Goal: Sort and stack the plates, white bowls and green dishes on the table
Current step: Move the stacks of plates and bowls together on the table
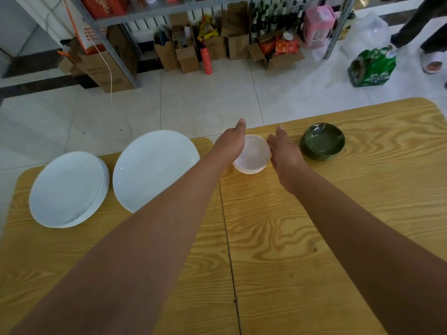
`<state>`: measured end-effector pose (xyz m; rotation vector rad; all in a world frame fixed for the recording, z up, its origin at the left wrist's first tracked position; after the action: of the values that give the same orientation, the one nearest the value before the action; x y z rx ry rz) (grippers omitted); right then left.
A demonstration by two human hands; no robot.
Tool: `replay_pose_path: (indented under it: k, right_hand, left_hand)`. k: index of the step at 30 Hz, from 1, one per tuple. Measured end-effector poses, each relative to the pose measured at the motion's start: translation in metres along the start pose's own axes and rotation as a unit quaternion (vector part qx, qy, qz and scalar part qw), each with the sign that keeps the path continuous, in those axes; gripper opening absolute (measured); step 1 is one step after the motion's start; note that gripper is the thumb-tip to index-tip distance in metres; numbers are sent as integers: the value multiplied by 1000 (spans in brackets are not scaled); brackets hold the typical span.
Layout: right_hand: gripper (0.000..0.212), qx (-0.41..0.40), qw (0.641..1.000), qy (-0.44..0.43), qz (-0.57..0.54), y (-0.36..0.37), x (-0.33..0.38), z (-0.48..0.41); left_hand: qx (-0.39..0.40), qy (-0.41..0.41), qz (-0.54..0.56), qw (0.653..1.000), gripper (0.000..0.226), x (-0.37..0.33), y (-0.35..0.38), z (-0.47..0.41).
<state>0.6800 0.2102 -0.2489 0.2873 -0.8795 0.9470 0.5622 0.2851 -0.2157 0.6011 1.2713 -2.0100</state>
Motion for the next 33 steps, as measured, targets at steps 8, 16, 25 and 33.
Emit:
replay_pose_path:
  k: [8,16,25,33]
  right_hand:
    - [91,2,999,8,42,1,-8,-3]
    - [63,21,999,31,-38,-3,-10,-3]
    - [76,20,996,59,-57,-3,-7,9]
    - [71,0,994,2,-106,-63,53,16]
  left_hand:
    - [3,-34,21,999,67,1,1,-1]
    - [-51,-188,285,939,64,53,17,13]
    - [-90,-194,300,930,60,49,9,20]
    - [-115,-81,282,949,56,-32,14,49]
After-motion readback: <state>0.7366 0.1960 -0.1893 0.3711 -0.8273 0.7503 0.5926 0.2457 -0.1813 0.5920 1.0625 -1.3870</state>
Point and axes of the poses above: each hand's wrist, its own z-axis away from the middle knuckle, its own y-axis out of the palm, x = y × z, the point moved 6 cm from there along -z, towards the middle knuckle, and after that the axes turned 14 degrees about -x, right-handed, at the moved point
